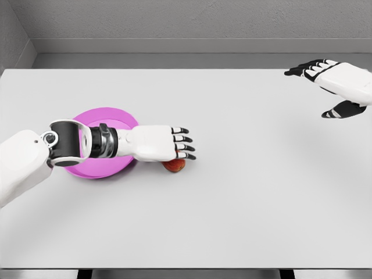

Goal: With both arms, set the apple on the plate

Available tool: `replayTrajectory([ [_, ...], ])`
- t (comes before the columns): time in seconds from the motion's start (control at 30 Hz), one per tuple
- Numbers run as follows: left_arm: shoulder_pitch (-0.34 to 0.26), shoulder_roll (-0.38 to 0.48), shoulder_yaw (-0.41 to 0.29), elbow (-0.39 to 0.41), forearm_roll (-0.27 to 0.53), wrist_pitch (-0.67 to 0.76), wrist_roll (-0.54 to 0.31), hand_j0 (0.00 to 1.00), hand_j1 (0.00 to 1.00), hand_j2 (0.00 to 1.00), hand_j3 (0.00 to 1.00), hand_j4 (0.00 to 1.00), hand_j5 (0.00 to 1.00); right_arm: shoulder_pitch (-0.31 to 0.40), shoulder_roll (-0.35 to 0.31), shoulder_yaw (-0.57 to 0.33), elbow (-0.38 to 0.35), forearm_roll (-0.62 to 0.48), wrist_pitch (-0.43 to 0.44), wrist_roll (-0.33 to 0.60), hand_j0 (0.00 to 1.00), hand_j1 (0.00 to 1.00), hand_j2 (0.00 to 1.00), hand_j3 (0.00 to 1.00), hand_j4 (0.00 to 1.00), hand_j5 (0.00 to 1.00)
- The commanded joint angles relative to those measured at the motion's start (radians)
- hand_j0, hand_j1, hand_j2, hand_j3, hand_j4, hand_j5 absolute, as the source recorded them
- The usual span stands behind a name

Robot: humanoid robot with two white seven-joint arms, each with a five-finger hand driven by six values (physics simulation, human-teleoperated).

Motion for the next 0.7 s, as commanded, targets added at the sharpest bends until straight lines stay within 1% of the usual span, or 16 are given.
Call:
replayTrajectory([
  [0.0,0.000,0.004,0.000,-0.016,0.007,0.001,-0.048,1.00,1.00,1.00,1.00,1.00,1.00,0.000,0.000,0.000,0.000,-0.003,0.001,0.000,1.00,1.00,1.00,1.00,1.00,1.00],
  [0.37,0.002,-0.013,-0.001,-0.016,0.004,0.001,-0.054,1.00,1.00,1.00,1.00,1.00,1.00,-0.003,0.000,-0.002,0.000,-0.003,0.000,0.000,1.00,1.00,1.00,1.00,1.00,1.00],
  [0.43,0.002,-0.016,-0.024,-0.016,0.004,0.001,-0.057,1.00,1.00,1.00,1.00,1.00,1.00,-0.003,0.000,-0.002,0.000,-0.003,0.000,0.000,1.00,1.00,1.00,1.00,1.00,1.00],
  [0.6,0.000,-0.018,-0.026,-0.016,0.006,0.001,-0.068,1.00,1.00,1.00,1.00,1.00,1.00,-0.002,0.000,-0.002,0.000,-0.003,0.000,0.000,1.00,1.00,1.00,1.00,1.00,1.00],
  [0.67,0.000,-0.018,-0.026,-0.016,0.006,0.001,-0.070,0.95,0.95,0.95,0.95,0.95,0.95,-0.002,0.001,-0.002,0.000,-0.003,0.000,0.000,1.00,1.00,1.00,1.00,1.00,1.00],
])
